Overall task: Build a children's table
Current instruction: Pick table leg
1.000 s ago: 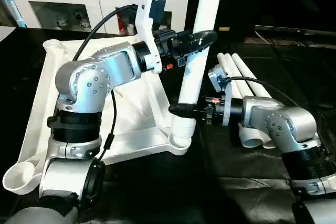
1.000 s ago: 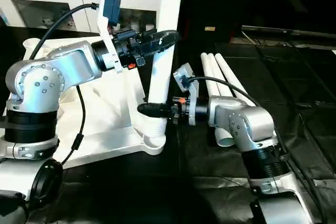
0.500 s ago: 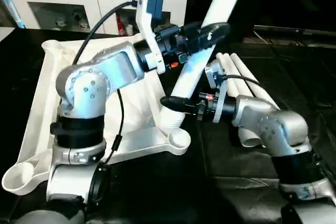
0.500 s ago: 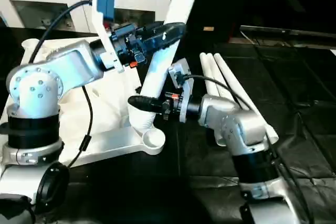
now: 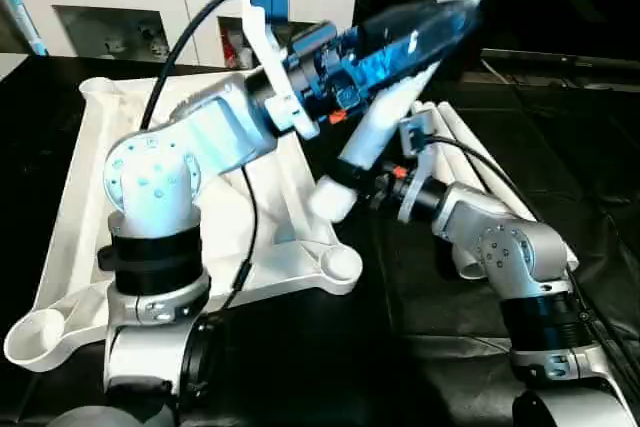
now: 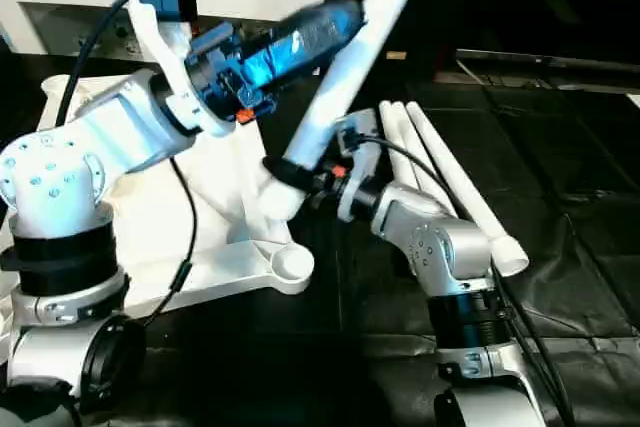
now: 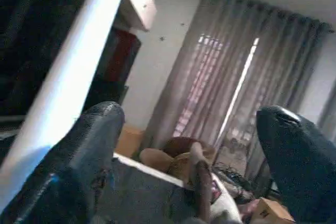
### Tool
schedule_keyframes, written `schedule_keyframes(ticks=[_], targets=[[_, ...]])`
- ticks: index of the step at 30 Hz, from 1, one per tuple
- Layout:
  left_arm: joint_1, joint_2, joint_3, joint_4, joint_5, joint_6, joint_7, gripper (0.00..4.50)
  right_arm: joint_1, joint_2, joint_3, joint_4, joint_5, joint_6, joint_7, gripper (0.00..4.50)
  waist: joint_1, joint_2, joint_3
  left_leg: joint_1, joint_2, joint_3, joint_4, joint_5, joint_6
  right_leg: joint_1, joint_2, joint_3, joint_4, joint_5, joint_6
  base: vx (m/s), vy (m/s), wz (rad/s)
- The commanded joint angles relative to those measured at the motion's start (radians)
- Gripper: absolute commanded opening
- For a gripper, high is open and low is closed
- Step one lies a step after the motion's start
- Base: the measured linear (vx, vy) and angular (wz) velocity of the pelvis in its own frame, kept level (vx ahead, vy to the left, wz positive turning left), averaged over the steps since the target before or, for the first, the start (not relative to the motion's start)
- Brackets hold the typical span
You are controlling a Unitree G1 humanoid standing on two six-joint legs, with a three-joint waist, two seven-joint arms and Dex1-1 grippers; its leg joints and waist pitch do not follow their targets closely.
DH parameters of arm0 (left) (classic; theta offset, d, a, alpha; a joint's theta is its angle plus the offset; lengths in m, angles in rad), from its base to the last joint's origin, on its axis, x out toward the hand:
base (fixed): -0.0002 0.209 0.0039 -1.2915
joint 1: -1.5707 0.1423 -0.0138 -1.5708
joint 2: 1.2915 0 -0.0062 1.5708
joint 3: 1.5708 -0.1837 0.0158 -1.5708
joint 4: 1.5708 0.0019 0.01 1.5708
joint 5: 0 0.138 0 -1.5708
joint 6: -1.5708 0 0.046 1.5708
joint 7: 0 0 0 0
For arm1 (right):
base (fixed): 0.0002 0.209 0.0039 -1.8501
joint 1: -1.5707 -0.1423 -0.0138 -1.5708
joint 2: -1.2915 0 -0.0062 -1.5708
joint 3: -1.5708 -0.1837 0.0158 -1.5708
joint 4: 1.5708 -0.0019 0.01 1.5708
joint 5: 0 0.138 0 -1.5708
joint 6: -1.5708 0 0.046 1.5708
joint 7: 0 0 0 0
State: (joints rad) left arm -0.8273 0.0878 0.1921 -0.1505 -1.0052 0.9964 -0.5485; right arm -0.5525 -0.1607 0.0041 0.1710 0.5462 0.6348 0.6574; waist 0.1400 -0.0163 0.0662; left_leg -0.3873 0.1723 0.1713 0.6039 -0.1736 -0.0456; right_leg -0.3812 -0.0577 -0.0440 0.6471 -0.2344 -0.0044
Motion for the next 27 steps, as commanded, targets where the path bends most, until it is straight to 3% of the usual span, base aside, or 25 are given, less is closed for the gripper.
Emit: schedule_keyframes(ticks=[1,5,6,8,10,13,18,19,22,27], targets=[[-0.001,0.003,-0.013,-0.008,0.008,-0.011,-0.001,4.5,-0.007,0.004,-0.016,-0.007,-0.008,-0.032,-0.006,1.91,-0.004,0.012,-0.08,0.022,0.048,-0.018,-0.063,-0.089,-0.041,0.053,-0.077,0.045,-0.068,0.076,-0.216,0.0,0.0,0.0],[0.013,0.026,0.006,-0.02,0.004,-0.038,0.013,4.5,-0.008,0.018,-0.029,0.005,-0.015,-0.056,-0.02,1.91,-0.006,0.014,-0.08,0.022,0.047,-0.018,-0.063,-0.088,-0.04,0.053,-0.075,0.044,-0.066,0.093,-0.213,0.0,0.0,0.0],[0.019,0.032,0.007,-0.023,0.011,-0.043,0.012,4.5,-0.008,0.021,-0.033,0.005,-0.013,-0.057,-0.025,1.91,-0.006,0.021,-0.079,0.022,0.048,-0.019,-0.064,-0.096,-0.042,0.052,-0.076,0.044,-0.067,0.086,-0.211,0.0,0.0,0.0],[0.039,0.053,0.01,-0.026,0.03,-0.05,0.008,4.5,-0.006,0.024,-0.037,0.005,-0.014,-0.055,-0.04,1.91,-0.008,0.018,-0.079,0.023,0.048,-0.019,-0.065,-0.102,-0.047,0.052,-0.075,0.044,-0.067,0.081,-0.209,0.0,0.0,0.0],[0.083,0.1,0.022,-0.038,0.058,-0.056,0.005,4.5,0.003,0.027,-0.037,0.001,-0.037,-0.08,-0.075,1.91,-0.009,0.024,-0.08,0.024,0.05,-0.021,-0.066,-0.106,-0.056,0.05,-0.076,0.044,-0.067,0.072,-0.199,0.0,0.0,0.0],[0.12,0.142,0.036,-0.049,0.074,-0.057,0.009,4.5,0.02,0.034,-0.036,-0.003,-0.082,-0.136,-0.123,1.91,-0.013,0.025,-0.079,0.025,0.048,-0.019,-0.068,-0.115,-0.073,0.048,-0.074,0.044,-0.068,0.057,-0.187,0.0,0.0,0.0],[0.188,0.226,0.027,-0.066,0.131,-0.069,0.007,4.5,0.035,0.032,-0.039,-0.007,-0.096,-0.139,-0.144,1.91,-0.019,0.026,-0.078,0.026,0.047,-0.02,-0.072,-0.134,-0.076,0.047,-0.071,0.044,-0.069,0.046,-0.177,0.0,0.0,0.0],[0.229,0.271,0.016,-0.071,0.171,-0.078,0.006,4.5,0.041,0.037,-0.046,-0.011,-0.09,-0.124,-0.156,1.91,-0.022,0.022,-0.078,0.025,0.047,-0.019,-0.072,-0.132,-0.073,0.047,-0.072,0.045,-0.069,0.045,-0.174,0.0,0.0,0.0],[0.281,0.32,-0.004,-0.085,0.217,-0.096,-0.005,4.5,0.048,0.039,-0.043,-0.022,-0.1,-0.12,-0.18,1.91,-0.03,0.026,-0.076,0.024,0.046,-0.019,-0.074,-0.137,-0.074,0.045,-0.072,0.045,-0.07,0.022,-0.168,0.0,0.0,0.0],[0.37,0.368,0.005,-0.119,0.238,-0.093,-0.006,4.5,0.07,0.048,-0.038,-0.045,-0.102,-0.114,-0.194,1.91,-0.033,0.028,-0.075,0.027,0.048,-0.019,-0.076,-0.154,-0.079,0.041,-0.072,0.045,-0.07,0.01,-0.178,0.0,0.0,0.0]])
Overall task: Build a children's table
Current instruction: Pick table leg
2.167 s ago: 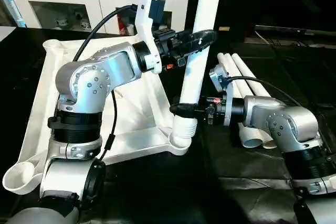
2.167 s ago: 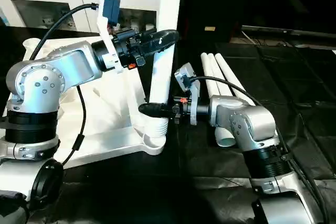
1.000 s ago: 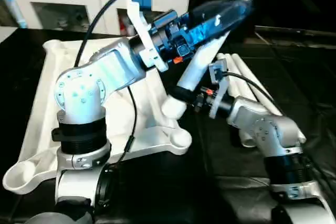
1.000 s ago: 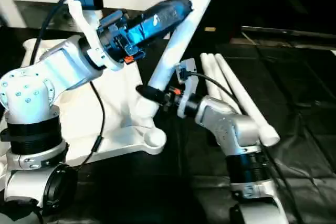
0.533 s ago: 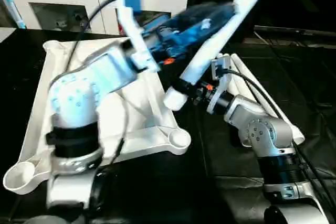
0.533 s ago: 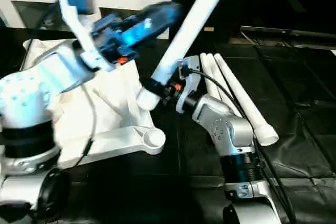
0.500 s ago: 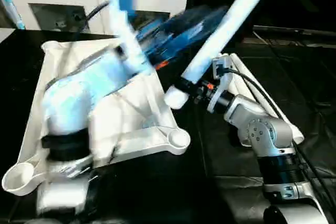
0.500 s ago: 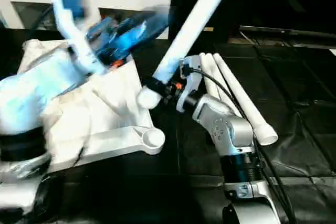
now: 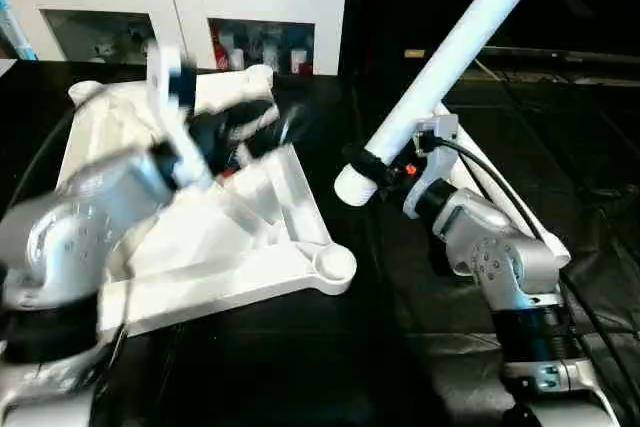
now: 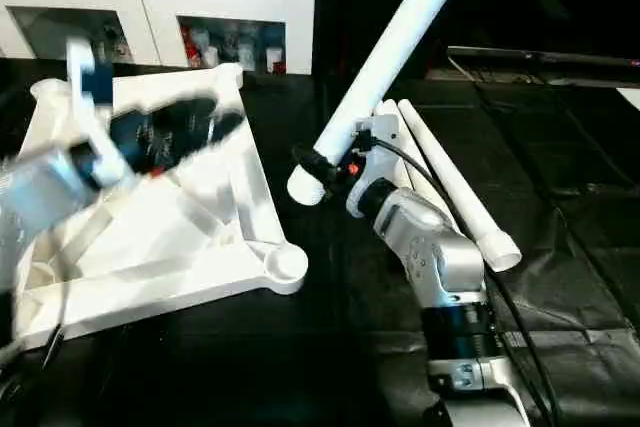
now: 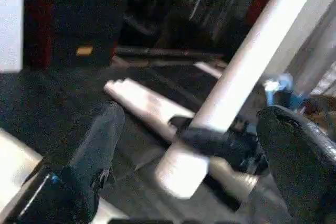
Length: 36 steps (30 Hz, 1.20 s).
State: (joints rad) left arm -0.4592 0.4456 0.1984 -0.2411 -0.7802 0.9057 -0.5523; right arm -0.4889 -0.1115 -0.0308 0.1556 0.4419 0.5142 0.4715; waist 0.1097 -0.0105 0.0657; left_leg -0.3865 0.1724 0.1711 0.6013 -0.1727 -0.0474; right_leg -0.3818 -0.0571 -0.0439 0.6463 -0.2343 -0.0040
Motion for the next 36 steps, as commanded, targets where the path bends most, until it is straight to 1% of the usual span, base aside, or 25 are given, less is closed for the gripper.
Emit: schedule_keyframes(ticks=[1,2,3,4,5,7,8,10,12,13,15,16,17,18,20,22,25,26,28,29,32,33,34,35,36], targets=[[0.03,0.02,0.004,-0.043,0.016,-0.003,0.005,4.5,0.016,0.001,0.001,-0.039,-0.008,-0.009,-0.014,1.91,-0.002,0.024,-0.075,0.027,0.048,-0.019,-0.073,-0.16,-0.08,0.04,-0.073,0.045,-0.07,0.006,-0.18,0.0,0.0,0.0],[0.031,0.02,0.004,-0.044,0.016,-0.003,0.006,4.5,0.016,0.001,0.002,-0.039,-0.007,-0.01,-0.013,1.91,-0.004,0.023,-0.074,0.025,0.048,-0.019,-0.074,-0.163,-0.079,0.041,-0.071,0.046,-0.069,0.009,-0.181,0.0,0.0,0.0],[0.049,0.022,0.005,-0.051,0.027,-0.012,0.016,4.5,0.025,0.002,0.005,-0.049,-0.001,-0.023,0.006,1.91,-0.002,0.026,-0.074,0.027,0.048,-0.018,-0.073,-0.167,-0.079,0.039,-0.071,0.046,-0.07,0.008,-0.181,0.0,0.0,0.0],[0.055,0.023,0.005,-0.052,0.031,-0.016,0.019,4.5,0.027,0.002,0.007,-0.052,0.002,-0.028,0.012,1.91,-0.002,0.025,-0.072,0.026,0.048,-0.019,-0.075,-0.179,-0.078,0.04,-0.072,0.046,-0.072,-0.005,-0.18,0.0,0.0,0.0],[0.086,0.021,-0.006,-0.051,0.08,-0.055,0.042,4.5,0.039,0.001,0.01,-0.062,-0.013,-0.053,0.002,1.91,-0.003,0.027,-0.072,0.026,0.048,-0.02,-0.076,-0.187,-0.08,0.04,-0.072,0.047,-0.072,-0.02,-0.177,0.0,0.0,0.0],[0.119,0.016,-0.022,-0.043,0.141,-0.103,0.076,4.5,0.056,-0.001,0.021,-0.081,-0.04,-0.076,-0.015,1.91,-0.004,0.023,-0.069,0.023,0.051,-0.021,-0.078,-0.198,-0.079,0.041,-0.074,0.048,-0.077,-0.039,-0.163,0.0,0.0,0.0],[0.151,0.014,-0.038,-0.034,0.202,-0.148,0.11,4.5,0.074,-0.004,0.034,-0.1,-0.073,-0.096,-0.036,1.91,-0.005,0.021,-0.069,0.023,0.051,-0.021,-0.078,-0.191,-0.076,0.041,-0.074,0.049,-0.079,-0.04,-0.147,0.0,0.0,0.0],[0.198,0.017,-0.066,-0.029,0.276,-0.203,0.147,4.5,0.11,-0.007,0.048,-0.161,-0.061,-0.042,-0.041,1.91,-0.005,0.026,-0.071,0.023,0.05,-0.022,-0.077,-0.177,-0.071,0.041,-0.072,0.05,-0.079,-0.026,-0.131,0.0,0.0,0.0],[0.254,0.03,-0.089,-0.052,0.302,-0.228,0.139,4.5,0.155,-0.014,0.064,-0.228,-0.054,-0.003,-0.045,1.91,-0.006,0.026,-0.072,0.025,0.049,-0.023,-0.078,-0.183,-0.067,0.04,-0.071,0.049,-0.08,-0.029,-0.13,0.0,0.0,0.0],[0.265,0.034,-0.092,-0.059,0.304,-0.228,0.135,4.5,0.164,-0.014,0.066,-0.24,-0.053,0.0,-0.047,1.91,-0.005,0.03,-0.069,0.024,0.051,-0.025,-0.081,-0.199,-0.069,0.037,-0.07,0.049,-0.081,-0.039,-0.129,0.0,0.0,0.0],[0.313,0.089,-0.146,-0.08,0.334,-0.245,0.084,4.5,0.199,-0.017,0.067,-0.273,-0.052,-0.003,-0.046,1.91,-0.006,0.029,-0.069,0.027,0.051,-0.025,-0.082,-0.227,-0.071,0.033,-0.071,0.049,-0.081,-0.064,-0.134,0.0,0.0,0.0],[0.331,0.123,-0.179,-0.087,0.353,-0.257,0.051,4.5,0.213,-0.021,0.067,-0.282,-0.054,-0.008,-0.046,1.91,-0.005,0.022,-0.067,0.026,0.051,-0.025,-0.085,-0.241,-0.065,0.031,-0.071,0.05,-0.088,-0.1,-0.128,0.0,0.0,0.0],[0.347,0.153,-0.21,-0.093,0.373,-0.275,0.012,4.5,0.228,-0.023,0.066,-0.288,-0.058,-0.014,-0.049,1.91,-0.007,0.02,-0.063,0.027,0.051,-0.024,-0.087,-0.26,-0.065,0.028,-0.071,0.051,-0.089,-0.14,-0.126,0.0,0.0,0.0],[0.358,0.167,-0.228,-0.097,0.385,-0.289,-0.014,4.5,0.239,-0.025,0.066,-0.293,-0.061,-0.019,-0.052,1.91,-0.004,0.025,-0.062,0.03,0.052,-0.024,-0.088,-0.273,-0.067,0.025,-0.073,0.052,-0.09,-0.164,-0.124,0.0,0.0,0.0],[0.371,0.189,-0.253,-0.109,0.389,-0.298,-0.058,4.5,0.253,-0.029,0.068,-0.305,-0.061,-0.016,-0.05,1.91,-0.006,0.026,-0.06,0.032,0.054,-0.024,-0.09,-0.299,-0.077,0.02,-0.075,0.055,-0.093,-0.206,-0.124,0.0,0.0,0.0],[0.397,0.248,-0.314,-0.138,0.395,-0.286,-0.141,4.5,0.273,-0.041,0.075,-0.328,-0.055,0.003,-0.037,1.91,-0.005,0.025,-0.06,0.031,0.054,-0.026,-0.091,-0.3,-0.078,0.02,-0.075,0.055,-0.092,-0.206,-0.124,0.0,0.0,0.0],[0.414,0.287,-0.359,-0.145,0.406,-0.287,-0.182,4.5,0.285,-0.053,0.082,-0.343,-0.05,0.017,-0.026,1.91,-0.008,0.022,-0.058,0.029,0.052,-0.024,-0.092,-0.295,-0.073,0.02,-0.074,0.055,-0.091,-0.2,-0.124,0.0,0.0,0.0],[0.41,0.289,-0.373,-0.133,0.413,-0.284,-0.18,4.5,0.284,-0.054,0.081,-0.341,-0.05,0.02,-0.026,1.91,-0.007,0.023,-0.06,0.03,0.051,-0.023,-0.09,-0.289,-0.074,0.019,-0.075,0.055,-0.09,-0.196,-0.128,0.0,0.0,0.0],[0.398,0.288,-0.392,-0.111,0.43,-0.276,-0.173,4.5,0.283,-0.058,0.082,-0.339,-0.051,0.021,-0.025,1.91,-0.01,0.02,-0.059,0.029,0.051,-0.022,-0.09,-0.283,-0.073,0.02,-0.074,0.055,-0.09,-0.19,-0.134,0.0,0.0,0.0],[0.387,0.285,-0.403,-0.094,0.443,-0.271,-0.169,4.23,0.281,-0.061,0.083,-0.337,-0.051,0.021,-0.025,1.91,-0.01,0.021,-0.06,0.03,0.05,-0.022,-0.089,-0.278,-0.072,0.02,-0.074,0.055,-0.089,-0.19,-0.132,0.0,0.0,0.0],[0.361,0.271,-0.421,-0.057,0.466,-0.262,-0.166,4.13,0.279,-0.067,0.088,-0.333,-0.058,0.017,-0.024,1.91,-0.011,0.021,-0.061,0.029,0.05,-0.023,-0.088,-0.259,-0.072,0.022,-0.074,0.055,-0.087,-0.168,-0.134,0.0,0.0,0.0],[0.35,0.268,-0.429,-0.042,0.48,-0.261,-0.158,3.88,0.28,-0.071,0.092,-0.332,-0.065,0.015,-0.023,1.91,-0.011,0.021,-0.063,0.028,0.049,-0.022,-0.087,-0.252,-0.071,0.024,-0.074,0.054,-0.086,-0.156,-0.137,0.0,0.0,0.0],[0.345,0.265,-0.431,-0.034,0.485,-0.261,-0.154,3.88,0.281,-0.073,0.094,-0.333,-0.068,0.014,-0.023,1.91,-0.012,0.024,-0.063,0.027,0.049,-0.023,-0.086,-0.248,-0.072,0.025,-0.074,0.054,-0.085,-0.148,-0.138,0.0,0.0,0.0],[0.331,0.257,-0.431,-0.021,0.487,-0.255,-0.148,3.72,0.284,-0.076,0.096,-0.334,-0.07,0.016,-0.021,1.91,-0.012,0.022,-0.065,0.027,0.048,-0.022,-0.084,-0.23,-0.069,0.027,-0.073,0.054,-0.084,-0.118,-0.143,0.0,0.0,0.0],[0.325,0.255,-0.432,-0.018,0.484,-0.255,-0.154,3.72,0.286,-0.075,0.093,-0.337,-0.066,0.027,-0.025,1.91,-0.012,0.023,-0.065,0.027,0.048,-0.021,-0.084,-0.229,-0.068,0.026,-0.074,0.054,-0.083,-0.114,-0.147,0.0,0.0,0.0]])
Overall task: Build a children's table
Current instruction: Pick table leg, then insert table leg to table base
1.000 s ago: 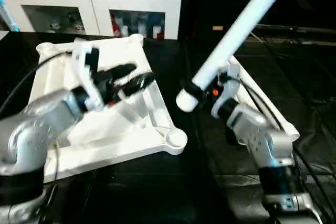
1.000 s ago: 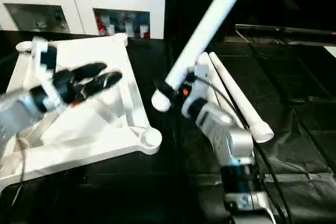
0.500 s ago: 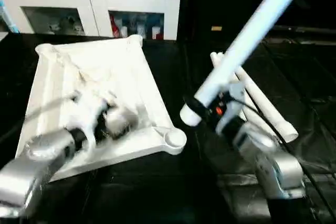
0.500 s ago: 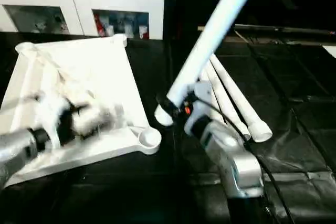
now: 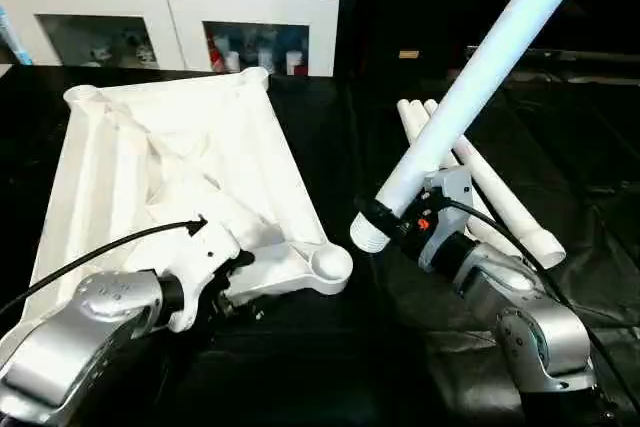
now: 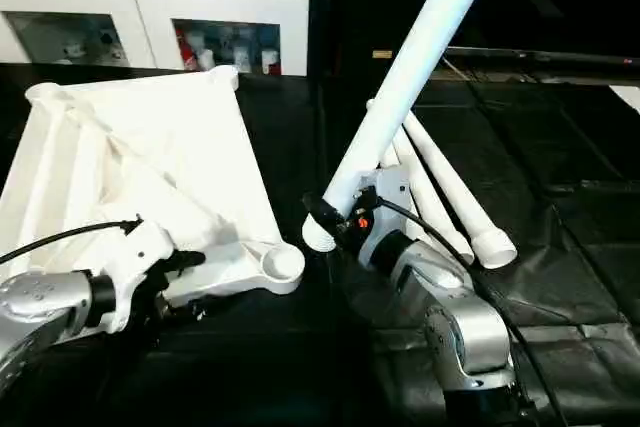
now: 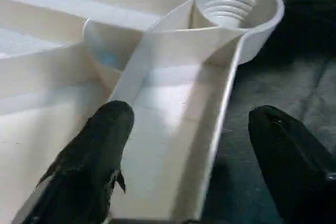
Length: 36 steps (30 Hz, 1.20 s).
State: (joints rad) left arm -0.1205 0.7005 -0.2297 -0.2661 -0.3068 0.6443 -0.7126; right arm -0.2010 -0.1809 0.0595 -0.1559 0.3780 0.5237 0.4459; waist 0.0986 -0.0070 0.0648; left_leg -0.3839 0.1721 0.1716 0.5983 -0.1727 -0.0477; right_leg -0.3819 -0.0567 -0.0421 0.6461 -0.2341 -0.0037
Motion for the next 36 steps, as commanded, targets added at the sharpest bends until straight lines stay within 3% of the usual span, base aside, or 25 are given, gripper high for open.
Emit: schedule_keyframes(ticks=[1,9,12,14,16,17,18,20,21,23,33,36], targets=[[-0.017,-0.001,-0.006,0.009,0.01,0.005,0.001,3.68,-0.001,-0.005,0.0,-0.027,0.001,0.025,-0.002,1.91,0.0,0.019,-0.064,0.024,0.048,-0.022,-0.08,-0.226,-0.066,0.028,-0.074,0.051,-0.082,-0.108,-0.153,0.0,0.0,0.0],[-0.045,-0.002,-0.028,0.024,0.014,-0.007,-0.053,2.86,0.015,0.0,-0.024,-0.058,0.043,0.056,-0.009,1.91,-0.004,0.025,-0.064,0.026,0.05,-0.023,-0.08,-0.241,-0.066,0.028,-0.073,0.05,-0.083,-0.112,-0.16,0.0,0.0,0.0],[-0.047,-0.002,-0.029,0.029,0.017,-0.008,-0.055,2.79,0.015,0.002,-0.035,-0.056,0.04,0.049,-0.02,1.91,-0.005,0.024,-0.065,0.025,0.049,-0.023,-0.079,-0.235,-0.066,0.029,-0.074,0.05,-0.08,-0.095,-0.166,0.0,0.0,0.0],[-0.054,0.01,-0.04,0.048,0.031,-0.023,-0.071,2.44,0.014,0.004,-0.043,-0.054,0.037,0.046,-0.025,1.91,-0.006,0.026,-0.065,0.025,0.047,-0.022,-0.078,-0.237,-0.066,0.03,-0.074,0.05,-0.082,-0.103,-0.167,0.0,0.0,0.0],[-0.057,0.016,-0.046,0.053,0.036,-0.029,-0.083,2.44,0.013,0.001,-0.041,-0.054,0.034,0.043,-0.022,1.91,-0.008,0.03,-0.065,0.025,0.047,-0.023,-0.079,-0.243,-0.066,0.029,-0.073,0.05,-0.084,-0.113,-0.162,0.0,0.0,0.0],[-0.06,0.02,-0.05,0.056,0.037,-0.029,-0.094,2.24,0.015,-0.002,-0.038,-0.057,0.033,0.043,-0.019,1.91,-0.007,0.029,-0.066,0.025,0.047,-0.024,-0.079,-0.244,-0.066,0.03,-0.074,0.05,-0.083,-0.117,-0.162,0.0,0.0,0.0],[-0.062,0.026,-0.054,0.056,0.034,-0.027,-0.108,2.24,0.017,-0.005,-0.036,-0.06,0.033,0.044,-0.014,1.91,-0.006,0.036,-0.067,0.026,0.047,-0.024,-0.078,-0.246,-0.067,0.029,-0.074,0.05,-0.082,-0.117,-0.164,0.0,0.0,0.0],[-0.063,0.03,-0.057,0.056,0.031,-0.024,-0.12,2.03,0.02,-0.008,-0.033,-0.064,0.033,0.045,-0.014,1.91,-0.008,0.033,-0.066,0.026,0.048,-0.024,-0.079,-0.245,-0.066,0.029,-0.073,0.05,-0.082,-0.106,-0.167,0.0,0.0,0.0],[-0.067,0.037,-0.064,0.056,0.03,-0.018,-0.138,1.98,0.025,-0.013,-0.031,-0.07,0.033,0.05,-0.015,1.91,-0.009,0.04,-0.067,0.026,0.047,-0.024,-0.078,-0.25,-0.068,0.028,-0.073,0.05,-0.082,-0.103,-0.169,0.0,0.0,0.0],[-0.072,0.037,-0.069,0.057,0.029,-0.011,-0.147,1.94,0.031,-0.015,-0.03,-0.079,0.037,0.055,-0.012,1.91,-0.008,0.043,-0.067,0.026,0.047,-0.024,-0.078,-0.251,-0.068,0.029,-0.073,0.05,-0.082,-0.1,-0.172,0.0,0.0,0.0],[-0.128,-0.011,-0.073,0.128,0.048,-0.014,-0.147,1.14,0.012,-0.037,0.011,-0.054,-0.011,0.029,0.0,1.91,-0.009,0.044,-0.07,0.026,0.045,-0.024,-0.075,-0.254,-0.065,0.031,-0.074,0.049,-0.085,-0.122,-0.172,0.0,0.0,0.0],[-0.157,-0.022,-0.104,0.175,0.075,-0.018,-0.156,0.94,-0.014,-0.046,0.022,-0.03,-0.015,0.032,0.016,1.91,-0.011,0.054,-0.07,0.026,0.045,-0.025,-0.075,-0.261,-0.067,0.032,-0.073,0.049,-0.085,-0.11,-0.177,0.0,0.0,0.0]])
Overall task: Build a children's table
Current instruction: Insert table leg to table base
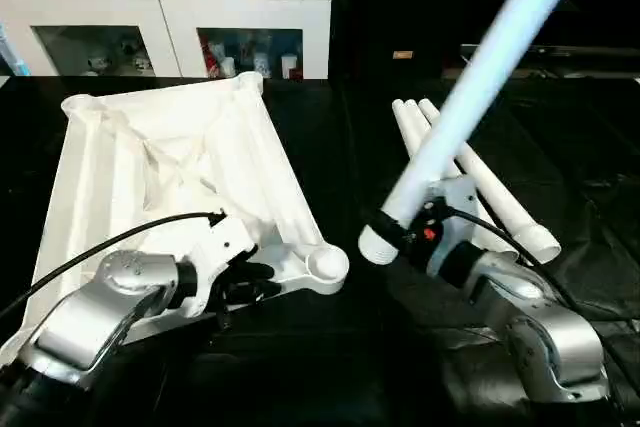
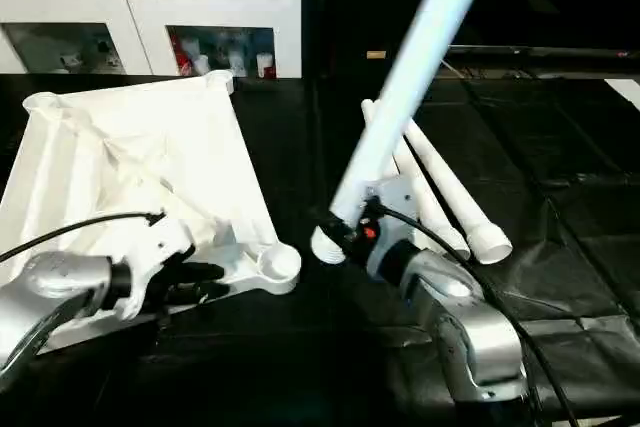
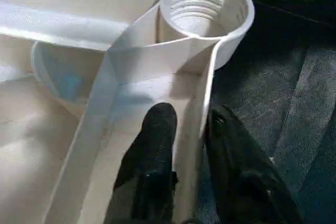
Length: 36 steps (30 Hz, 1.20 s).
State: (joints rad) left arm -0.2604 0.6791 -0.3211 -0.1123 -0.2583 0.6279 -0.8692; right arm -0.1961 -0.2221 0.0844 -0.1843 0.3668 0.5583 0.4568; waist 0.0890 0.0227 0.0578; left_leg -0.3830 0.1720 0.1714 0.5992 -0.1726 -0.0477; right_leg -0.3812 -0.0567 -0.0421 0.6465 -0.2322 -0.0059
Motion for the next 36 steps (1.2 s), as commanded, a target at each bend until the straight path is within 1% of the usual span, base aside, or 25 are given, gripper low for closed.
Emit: schedule_keyframes(ticks=[1,2,3,4,7,9,10,11,12,14,16,17,19,20,21,22,23,25,27,28,29,30,31,32,36], targets=[[-0.021,-0.001,-0.018,0.026,0.031,-0.004,-0.001,0.94,-0.023,-0.005,-0.005,0.002,-0.001,0.005,0.004,1.91,-0.001,0.026,-0.064,0.024,0.045,-0.026,-0.076,-0.257,-0.067,0.033,-0.073,0.048,-0.083,-0.107,-0.175,0.0,0.0,0.0],[-0.028,-0.002,-0.028,0.033,0.04,-0.007,-0.008,0.82,-0.028,-0.005,-0.013,0.007,0.004,0.004,0.004,1.91,-0.001,0.024,-0.064,0.025,0.045,-0.025,-0.075,-0.253,-0.064,0.033,-0.073,0.049,-0.084,-0.101,-0.176,0.0,0.0,0.0],[-0.038,-0.011,-0.034,0.045,0.046,-0.013,-0.012,0.76,-0.038,-0.017,-0.008,0.023,-0.016,-0.021,0.01,1.91,0.0,0.027,-0.065,0.022,0.045,-0.024,-0.073,-0.237,-0.057,0.035,-0.074,0.05,-0.084,-0.09,-0.18,0.0,0.0,0.0],[-0.047,-0.019,-0.035,0.054,0.049,-0.017,-0.013,0.63,-0.044,-0.023,-0.007,0.034,-0.026,-0.044,0.016,1.91,-0.001,0.024,-0.066,0.022,0.044,-0.023,-0.071,-0.233,-0.055,0.035,-0.074,0.049,-0.084,-0.092,-0.181,0.0,0.0,0.0],[-0.077,-0.038,-0.043,0.091,0.063,-0.037,-0.014,0.36,-0.061,-0.021,-0.009,0.062,-0.051,-0.11,0.027,1.91,0.003,0.02,-0.065,0.02,0.044,-0.02,-0.069,-0.22,-0.046,0.034,-0.078,0.051,-0.089,-0.139,-0.177,0.0,0.0,0.0],[-0.098,-0.046,-0.054,0.116,0.075,-0.051,-0.017,0.18,-0.074,-0.039,-0.002,0.069,-0.029,-0.076,0.063,1.91,0.002,0.02,-0.065,0.018,0.046,-0.022,-0.071,-0.216,-0.043,0.036,-0.077,0.049,-0.088,-0.152,-0.171,0.0,0.0,0.0],[-0.121,-0.055,-0.059,0.137,0.081,-0.062,-0.019,0.18,-0.089,-0.038,-0.011,0.081,-0.014,-0.064,0.07,1.91,0.001,0.014,-0.066,0.018,0.045,-0.022,-0.07,-0.209,-0.033,0.038,-0.076,0.049,-0.088,-0.149,-0.169,0.0,0.0,0.0],[-0.145,-0.065,-0.059,0.167,0.083,-0.078,-0.024,0.07,-0.103,-0.033,-0.014,0.091,-0.001,-0.053,0.079,1.91,-0.001,0.019,-0.066,0.019,0.045,-0.022,-0.069,-0.203,-0.029,0.035,-0.076,0.049,-0.089,-0.149,-0.171,0.0,0.0,0.0],[-0.161,-0.073,-0.059,0.187,0.085,-0.091,-0.028,0.0,-0.113,-0.03,-0.016,0.1,0.005,-0.049,0.082,1.91,-0.003,0.019,-0.068,0.017,0.044,-0.023,-0.069,-0.198,-0.03,0.037,-0.076,0.048,-0.086,-0.139,-0.174,0.0,0.0,0.0],[-0.207,-0.098,-0.063,0.252,0.097,-0.139,-0.04,0.0,-0.143,-0.024,-0.015,0.132,0.008,-0.043,0.089,1.91,-0.008,0.013,-0.071,0.014,0.044,-0.021,-0.066,-0.166,-0.023,0.039,-0.076,0.047,-0.082,-0.079,-0.184,0.0,0.0,0.0],[-0.232,-0.112,-0.073,0.296,0.116,-0.195,-0.059,0.0,-0.164,-0.019,-0.003,0.165,-0.009,-0.07,0.09,1.91,-0.005,0.011,-0.073,0.016,0.043,-0.019,-0.062,-0.154,-0.016,0.039,-0.078,0.048,-0.083,-0.072,-0.193,0.0,0.0,0.0],[-0.24,-0.117,-0.077,0.311,0.119,-0.209,-0.067,0.0,-0.174,-0.009,0.004,0.178,-0.009,-0.082,0.097,1.91,-0.004,-0.001,-0.073,0.013,0.044,-0.017,-0.063,-0.14,-0.011,0.041,-0.079,0.048,-0.082,-0.06,-0.194,0.0,0.0,0.0],[-0.246,-0.121,-0.079,0.321,0.121,-0.216,-0.072,0.0,-0.18,-0.003,0.008,0.188,-0.009,-0.091,0.105,1.91,0.002,0.004,-0.075,0.012,0.045,-0.018,-0.061,-0.117,-0.002,0.041,-0.082,0.047,-0.076,-0.044,-0.195,0.0,0.0,0.0],[-0.245,-0.122,-0.079,0.329,0.118,-0.224,-0.081,0.0,-0.186,0.008,0.018,0.21,-0.029,-0.122,0.1,1.91,0.002,-0.008,-0.075,0.011,0.048,-0.016,-0.061,-0.106,0.005,0.04,-0.081,0.046,-0.075,-0.022,-0.199,0.0,0.0,0.0],[-0.245,-0.122,-0.079,0.329,0.118,-0.224,-0.081,0.0,-0.186,0.008,0.018,0.21,-0.029,-0.122,0.1,1.91,0.004,-0.004,-0.076,0.01,0.047,-0.017,-0.06,-0.097,0.007,0.041,-0.083,0.046,-0.071,-0.013,-0.202,0.0,0.0,0.0],[-0.238,-0.116,-0.08,0.335,0.124,-0.242,-0.082,0.0,-0.194,0.018,0.035,0.231,-0.035,-0.127,0.11,1.91,0.004,-0.025,-0.077,0.011,0.049,-0.014,-0.061,-0.083,0.018,0.042,-0.081,0.044,-0.071,0.007,-0.204,0.0,0.0,0.0],[-0.228,-0.113,-0.076,0.342,0.125,-0.258,-0.084,0.0,-0.205,0.032,0.044,0.259,-0.039,-0.123,0.108,1.91,0.009,-0.013,-0.077,0.011,0.047,-0.015,-0.06,-0.073,0.025,0.039,-0.084,0.043,-0.067,0.007,-0.21,0.0,0.0,0.0],[-0.219,-0.113,-0.069,0.344,0.126,-0.268,-0.085,0.0,-0.211,0.035,0.054,0.275,-0.038,-0.121,0.12,1.91,0.007,-0.007,-0.072,0.014,0.051,-0.016,-0.064,-0.107,0.012,0.033,-0.083,0.043,-0.072,-0.021,-0.211,0.0,0.0,0.0],[-0.198,-0.119,-0.043,0.323,0.106,-0.265,-0.084,0.0,-0.225,0.034,0.064,0.299,-0.029,-0.109,0.151,1.91,0.006,-0.012,-0.07,0.017,0.054,-0.017,-0.069,-0.147,-0.006,0.034,-0.083,0.043,-0.073,-0.042,-0.208,0.0,0.0,0.0],[-0.19,-0.122,-0.037,0.314,0.103,-0.274,-0.08,0.0,-0.232,0.035,0.065,0.313,-0.026,-0.112,0.163,1.91,0.009,-0.026,-0.069,0.018,0.054,-0.016,-0.07,-0.153,-0.005,0.035,-0.085,0.044,-0.074,-0.049,-0.206,0.0,0.0,0.0],[-0.186,-0.124,-0.034,0.31,0.103,-0.282,-0.078,0.0,-0.237,0.036,0.066,0.322,-0.026,-0.115,0.171,1.91,0.012,-0.019,-0.069,0.018,0.055,-0.016,-0.071,-0.158,-0.009,0.034,-0.088,0.045,-0.074,-0.063,-0.206,0.0,0.0,0.0],[-0.183,-0.123,-0.033,0.307,0.1,-0.281,-0.082,0.0,-0.24,0.038,0.065,0.328,-0.027,-0.118,0.172,1.91,0.011,-0.019,-0.068,0.018,0.055,-0.017,-0.071,-0.162,-0.012,0.033,-0.089,0.045,-0.075,-0.069,-0.205,0.0,0.0,0.0],[-0.167,-0.117,-0.024,0.289,0.086,-0.27,-0.096,0.27,-0.257,0.048,0.067,0.356,-0.037,-0.135,0.176,1.91,0.012,-0.025,-0.068,0.018,0.056,-0.017,-0.072,-0.161,-0.014,0.033,-0.089,0.045,-0.074,-0.074,-0.202,0.0,0.0,0.0],[-0.162,-0.114,-0.02,0.284,0.082,-0.263,-0.099,0.44,-0.263,0.052,0.069,0.365,-0.042,-0.141,0.177,1.91,0.01,-0.027,-0.068,0.017,0.055,-0.016,-0.073,-0.161,-0.016,0.034,-0.09,0.045,-0.074,-0.076,-0.202,0.0,0.0,0.0],[-0.152,-0.11,-0.006,0.281,0.08,-0.255,-0.086,0.78,-0.274,0.055,0.077,0.381,-0.05,-0.159,0.186,1.91,0.011,-0.027,-0.069,0.017,0.054,-0.015,-0.071,-0.138,-0.013,0.034,-0.087,0.045,-0.07,-0.038,-0.207,0.0,0.0,0.0]])
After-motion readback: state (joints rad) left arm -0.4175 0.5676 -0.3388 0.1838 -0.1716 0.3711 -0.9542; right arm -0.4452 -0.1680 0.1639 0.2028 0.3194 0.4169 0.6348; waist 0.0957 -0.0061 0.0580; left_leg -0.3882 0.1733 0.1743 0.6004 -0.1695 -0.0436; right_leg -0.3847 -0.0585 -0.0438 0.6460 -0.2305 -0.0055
